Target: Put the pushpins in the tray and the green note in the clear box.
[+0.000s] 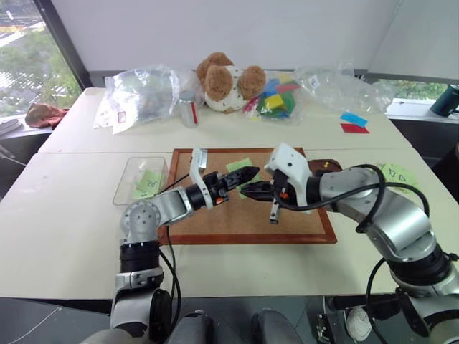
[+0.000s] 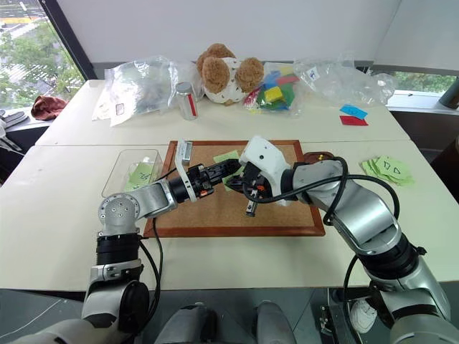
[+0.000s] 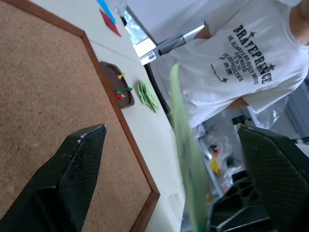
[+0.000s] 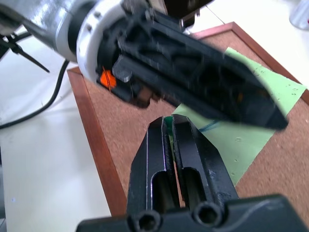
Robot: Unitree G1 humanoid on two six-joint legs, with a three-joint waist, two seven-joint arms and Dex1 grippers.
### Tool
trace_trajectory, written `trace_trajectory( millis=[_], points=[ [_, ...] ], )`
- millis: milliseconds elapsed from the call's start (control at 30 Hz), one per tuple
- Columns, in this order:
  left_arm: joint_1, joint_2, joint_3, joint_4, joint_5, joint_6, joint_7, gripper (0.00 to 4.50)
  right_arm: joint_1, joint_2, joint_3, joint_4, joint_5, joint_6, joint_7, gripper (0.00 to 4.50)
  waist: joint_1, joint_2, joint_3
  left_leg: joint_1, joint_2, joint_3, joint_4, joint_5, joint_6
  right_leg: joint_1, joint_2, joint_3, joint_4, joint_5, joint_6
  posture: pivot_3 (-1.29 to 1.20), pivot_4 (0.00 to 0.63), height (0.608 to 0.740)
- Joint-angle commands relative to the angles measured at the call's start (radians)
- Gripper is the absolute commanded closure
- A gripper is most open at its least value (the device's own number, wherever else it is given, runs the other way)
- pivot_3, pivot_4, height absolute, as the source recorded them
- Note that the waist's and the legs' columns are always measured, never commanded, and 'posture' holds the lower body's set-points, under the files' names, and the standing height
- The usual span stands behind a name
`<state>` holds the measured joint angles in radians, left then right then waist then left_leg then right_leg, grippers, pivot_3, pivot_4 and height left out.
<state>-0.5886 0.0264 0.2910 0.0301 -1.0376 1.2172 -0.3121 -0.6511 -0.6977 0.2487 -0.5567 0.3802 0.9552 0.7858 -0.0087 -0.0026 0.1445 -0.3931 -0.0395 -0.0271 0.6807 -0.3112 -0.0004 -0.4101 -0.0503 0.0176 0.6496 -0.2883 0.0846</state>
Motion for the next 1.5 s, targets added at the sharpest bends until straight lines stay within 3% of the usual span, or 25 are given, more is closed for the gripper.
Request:
trace_trajectory(
  millis=[33,200,233,400,667,1500],
  points=[
    [0.007,-0.01,0.006,-0.04,-0.044,0.007,0.02,1.79,-0.026,0.005,-0.01,-0.021,0.012,0.0,0.0,4.5,0.0,0.0,0.0,0.0,0.0,0.0,0.0,0.0,0.0,0.0,0.0,0.0,0.0,0.0,0.0,0.0,0.15,0.74],
    [0.022,-0.041,0.033,-0.041,-0.105,0.014,0.086,4.37,-0.028,0.007,-0.012,-0.033,0.019,0.011,-0.003,4.5,-0.001,0.0,0.0,0.0,0.0,0.0,0.0,0.0,0.0,0.0,0.0,0.0,0.0,0.0,0.0,0.0,0.15,0.74],
    [0.026,-0.057,0.046,-0.039,-0.128,0.017,0.109,4.44,-0.026,0.006,-0.013,-0.038,0.022,0.015,-0.005,4.5,0.0,0.0,0.0,0.0,0.0,0.0,0.0,0.0,0.0,0.0,0.0,0.0,0.0,0.0,0.0,0.0,0.15,0.74],
    [0.051,-0.105,0.09,-0.033,-0.228,0.012,0.223,4.44,-0.016,0.004,-0.019,-0.049,0.031,0.023,-0.013,4.5,0.0,0.0,0.0,0.0,0.0,0.0,0.0,0.0,0.0,0.0,0.0,0.0,0.0,0.0,0.0,0.0,0.15,0.74],
    [0.083,-0.09,0.077,-0.047,-0.277,-0.014,0.276,4.44,-0.018,-0.003,-0.053,-0.049,0.052,0.042,-0.024,4.5,0.0,0.0,0.0,0.0,0.0,0.0,0.0,0.0,0.0,0.0,0.0,0.0,0.0,0.0,0.0,0.0,0.15,0.74],
    [0.138,-0.02,-0.012,-0.047,-0.25,-0.097,0.216,4.44,-0.078,0.015,-0.141,-0.071,0.152,0.161,-0.116,4.5,0.0,0.0,0.0,0.0,0.0,0.0,0.0,0.0,0.0,0.0,0.0,0.0,0.0,0.0,0.0,0.0,0.15,0.74]
  ],
)
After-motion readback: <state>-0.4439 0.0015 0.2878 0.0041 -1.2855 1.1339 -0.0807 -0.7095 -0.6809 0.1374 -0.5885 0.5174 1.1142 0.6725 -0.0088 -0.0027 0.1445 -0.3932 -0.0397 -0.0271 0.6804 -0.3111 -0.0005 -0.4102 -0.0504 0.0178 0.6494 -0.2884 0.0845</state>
